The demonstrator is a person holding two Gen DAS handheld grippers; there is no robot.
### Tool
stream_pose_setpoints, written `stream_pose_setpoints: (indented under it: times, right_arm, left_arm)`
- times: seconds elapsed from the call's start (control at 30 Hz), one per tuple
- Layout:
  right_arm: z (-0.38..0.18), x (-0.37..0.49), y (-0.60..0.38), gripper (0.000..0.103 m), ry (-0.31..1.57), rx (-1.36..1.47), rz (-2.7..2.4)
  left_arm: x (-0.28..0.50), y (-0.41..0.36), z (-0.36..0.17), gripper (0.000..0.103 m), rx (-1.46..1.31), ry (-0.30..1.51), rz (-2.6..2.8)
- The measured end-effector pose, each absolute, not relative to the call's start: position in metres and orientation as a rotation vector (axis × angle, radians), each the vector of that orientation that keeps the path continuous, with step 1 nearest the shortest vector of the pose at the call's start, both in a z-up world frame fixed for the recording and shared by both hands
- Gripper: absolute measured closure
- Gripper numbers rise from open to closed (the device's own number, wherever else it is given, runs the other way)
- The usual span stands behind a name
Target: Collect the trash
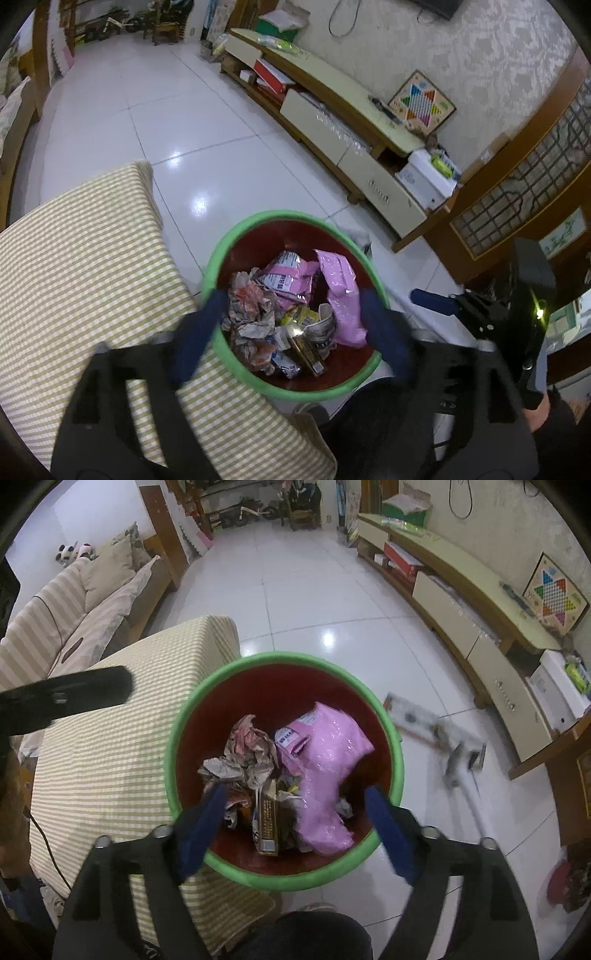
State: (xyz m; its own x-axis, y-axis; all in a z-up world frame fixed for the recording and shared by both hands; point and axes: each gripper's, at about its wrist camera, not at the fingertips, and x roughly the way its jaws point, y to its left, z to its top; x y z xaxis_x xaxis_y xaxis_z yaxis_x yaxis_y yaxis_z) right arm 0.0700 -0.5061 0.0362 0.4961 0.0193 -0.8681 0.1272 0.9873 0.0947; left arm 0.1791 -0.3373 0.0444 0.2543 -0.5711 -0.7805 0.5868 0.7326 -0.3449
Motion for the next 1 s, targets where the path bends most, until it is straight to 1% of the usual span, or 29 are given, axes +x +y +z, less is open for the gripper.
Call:
stream_pose_setpoints:
  times: [0.07,0.1,0.13,0.33,0.47,0.63,0.77,1.0]
  right_arm:
    - [0.044,0.066,-0.502,0.012,1.023,0.146,-0.069]
    - [0.048,0.064,-0.499,0.010,1.011,0.145,-0.072]
    - [0.054,0.061,-0.495,0.007,0.993,0.144,-0.076]
    - [0.079,0.056,-0.461,0.007,0.924,0.144,-0.092]
    - [0.095,0.052,-0.426,0.007,0.871,0.120,-0.114]
    - [0.110,0.047,-0.375,0.007,0.816,0.104,-0.095]
    - [0.115,0.043,-0.341,0.007,0.789,0.110,-0.074]
    - [0.111,0.034,-0.291,0.007,0.806,0.078,-0.025]
  left_arm:
    - [0.177,-0.323,0.056,0.006,-0.005,1.018,-0.785]
    - [0.175,-0.316,0.062,0.005,-0.010,1.002,-0.776]
    - [0.174,-0.306,0.067,0.005,-0.016,0.985,-0.759]
    - [0.161,-0.240,0.091,0.005,-0.043,0.927,-0.626]
    - [0.137,-0.190,0.102,0.005,-0.017,0.867,-0.537]
    - [0.102,-0.134,0.104,0.005,0.046,0.806,-0.424]
    - [0.085,-0.095,0.104,0.005,0.030,0.801,-0.355]
    - [0.062,-0.048,0.102,0.005,-0.009,0.792,-0.251]
